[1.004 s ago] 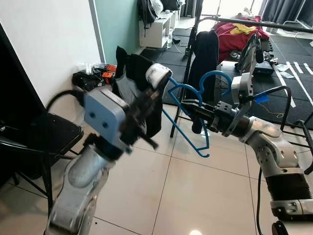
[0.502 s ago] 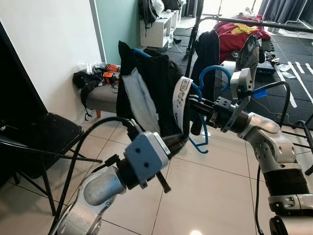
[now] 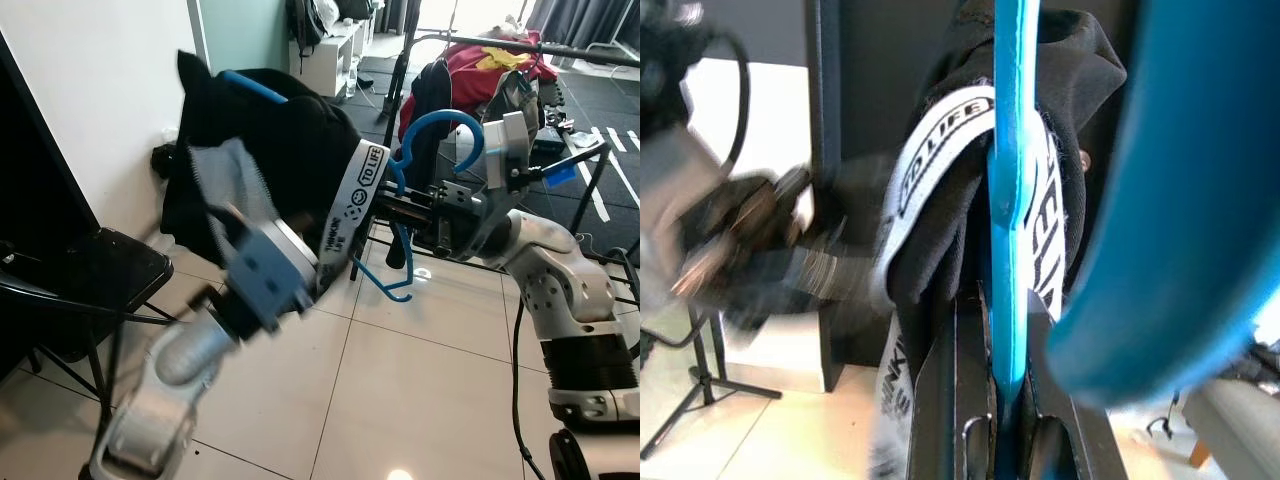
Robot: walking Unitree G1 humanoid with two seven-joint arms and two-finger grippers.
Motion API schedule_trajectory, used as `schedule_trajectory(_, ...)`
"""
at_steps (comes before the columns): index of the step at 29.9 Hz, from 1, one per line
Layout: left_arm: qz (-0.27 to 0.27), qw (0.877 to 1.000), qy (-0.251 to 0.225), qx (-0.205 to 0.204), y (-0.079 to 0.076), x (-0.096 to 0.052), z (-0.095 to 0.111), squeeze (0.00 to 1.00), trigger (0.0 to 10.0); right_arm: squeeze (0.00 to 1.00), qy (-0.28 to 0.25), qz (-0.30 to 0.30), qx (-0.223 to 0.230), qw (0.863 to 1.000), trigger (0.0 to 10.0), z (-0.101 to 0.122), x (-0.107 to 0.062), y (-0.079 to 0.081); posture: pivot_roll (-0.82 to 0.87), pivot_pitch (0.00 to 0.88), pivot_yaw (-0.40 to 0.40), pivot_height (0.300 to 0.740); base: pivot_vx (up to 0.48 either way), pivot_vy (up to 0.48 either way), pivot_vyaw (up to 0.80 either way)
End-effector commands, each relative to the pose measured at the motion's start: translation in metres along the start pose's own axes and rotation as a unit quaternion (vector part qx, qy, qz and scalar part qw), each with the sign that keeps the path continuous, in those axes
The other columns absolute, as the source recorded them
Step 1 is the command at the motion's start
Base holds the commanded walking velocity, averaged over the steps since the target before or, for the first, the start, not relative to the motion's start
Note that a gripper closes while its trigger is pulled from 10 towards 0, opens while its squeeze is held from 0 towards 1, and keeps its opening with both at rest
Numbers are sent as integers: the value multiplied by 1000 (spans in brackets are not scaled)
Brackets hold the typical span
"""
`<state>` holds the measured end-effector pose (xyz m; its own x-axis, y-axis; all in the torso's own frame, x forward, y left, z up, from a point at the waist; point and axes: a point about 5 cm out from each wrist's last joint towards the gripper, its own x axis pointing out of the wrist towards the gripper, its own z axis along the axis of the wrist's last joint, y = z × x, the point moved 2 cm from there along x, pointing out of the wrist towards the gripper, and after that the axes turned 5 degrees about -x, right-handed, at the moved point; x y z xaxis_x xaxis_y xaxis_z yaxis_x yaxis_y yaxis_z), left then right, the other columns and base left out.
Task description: Hang hanger
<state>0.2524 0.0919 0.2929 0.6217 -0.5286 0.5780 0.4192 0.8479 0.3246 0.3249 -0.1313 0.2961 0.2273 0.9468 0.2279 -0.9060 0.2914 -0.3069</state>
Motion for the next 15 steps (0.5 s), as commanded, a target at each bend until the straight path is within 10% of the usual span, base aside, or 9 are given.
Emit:
schedule_trajectory(1, 4, 1000, -22, -7, 1, -2, 8, 1000, 10000, 0, -7, 5, -7, 1000, 10000, 3, 4, -1, -57, 59, -17, 740, 0, 0, 0)
schedule_trajectory(15, 103, 985, -133, -22, 43, -3, 47, 1000, 10000, 0, -71, 47, -7, 996, 10000, 37, 1, 3, -58, 62, -22, 740, 0, 0, 0)
